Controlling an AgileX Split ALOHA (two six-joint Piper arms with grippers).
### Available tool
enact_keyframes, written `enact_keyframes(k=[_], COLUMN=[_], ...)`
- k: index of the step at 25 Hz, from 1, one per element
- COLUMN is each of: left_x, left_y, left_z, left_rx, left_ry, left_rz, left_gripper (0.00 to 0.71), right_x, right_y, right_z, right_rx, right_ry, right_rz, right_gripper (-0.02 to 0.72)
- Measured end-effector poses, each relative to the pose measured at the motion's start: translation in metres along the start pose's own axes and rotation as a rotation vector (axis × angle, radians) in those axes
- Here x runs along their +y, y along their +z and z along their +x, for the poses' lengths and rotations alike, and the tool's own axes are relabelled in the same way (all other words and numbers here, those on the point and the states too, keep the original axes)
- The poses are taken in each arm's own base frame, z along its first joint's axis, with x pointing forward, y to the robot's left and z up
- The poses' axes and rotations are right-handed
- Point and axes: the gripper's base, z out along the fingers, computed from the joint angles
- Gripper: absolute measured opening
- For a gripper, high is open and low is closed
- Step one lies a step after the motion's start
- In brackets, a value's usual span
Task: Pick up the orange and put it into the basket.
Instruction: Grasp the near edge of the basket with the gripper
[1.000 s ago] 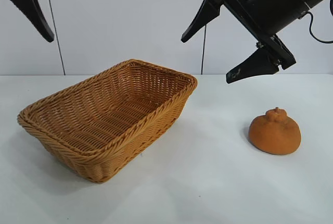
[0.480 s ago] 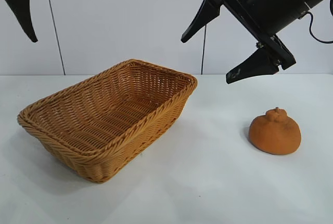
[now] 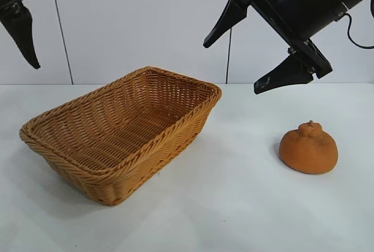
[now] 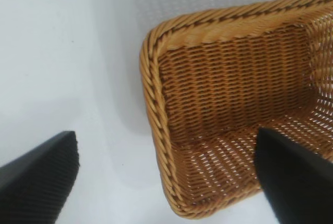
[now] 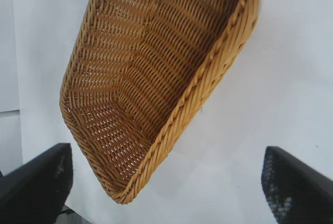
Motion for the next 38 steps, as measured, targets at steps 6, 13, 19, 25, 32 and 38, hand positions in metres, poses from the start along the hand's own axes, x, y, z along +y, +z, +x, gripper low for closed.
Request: enact_keyframes(k=[6, 13, 19, 25, 32, 38], left_x=[0.003, 0.003, 0.006, 0.01, 0.016, 0.018], left_y=[0.008, 0.042, 0.086, 0.13, 0.146, 0.145], left_z=[0.003, 0.004, 0.004, 0.004, 0.006, 0.008], left_rx=[0.001, 0.047, 0.076, 0.068, 0.085, 0.101], left_ry=[-0.019, -0.006, -0.003, -0.009, -0.012, -0.014], left_rz=[0.034, -0.037, -0.107, -0.111, -0.149, -0.178], left_gripper=[0.648, 0.648, 0.648, 0.648, 0.638, 0.35], right_x=[0.0, 0.0, 0.0, 0.0, 0.0, 0.0], right_y=[0.0, 0.0, 0.0, 0.0, 0.0, 0.0], right_z=[0.0, 0.0, 0.0, -0.001, -0.001, -0.001], right_rx=[0.0, 0.0, 0.0, -0.006, -0.007, -0.006], right_ry=[0.0, 0.0, 0.0, 0.0, 0.0, -0.001], right_rz=[0.0, 0.0, 0.0, 0.002, 0.002, 0.003], right_gripper=[0.674, 0.674, 0.674, 0.674, 0.674, 0.674])
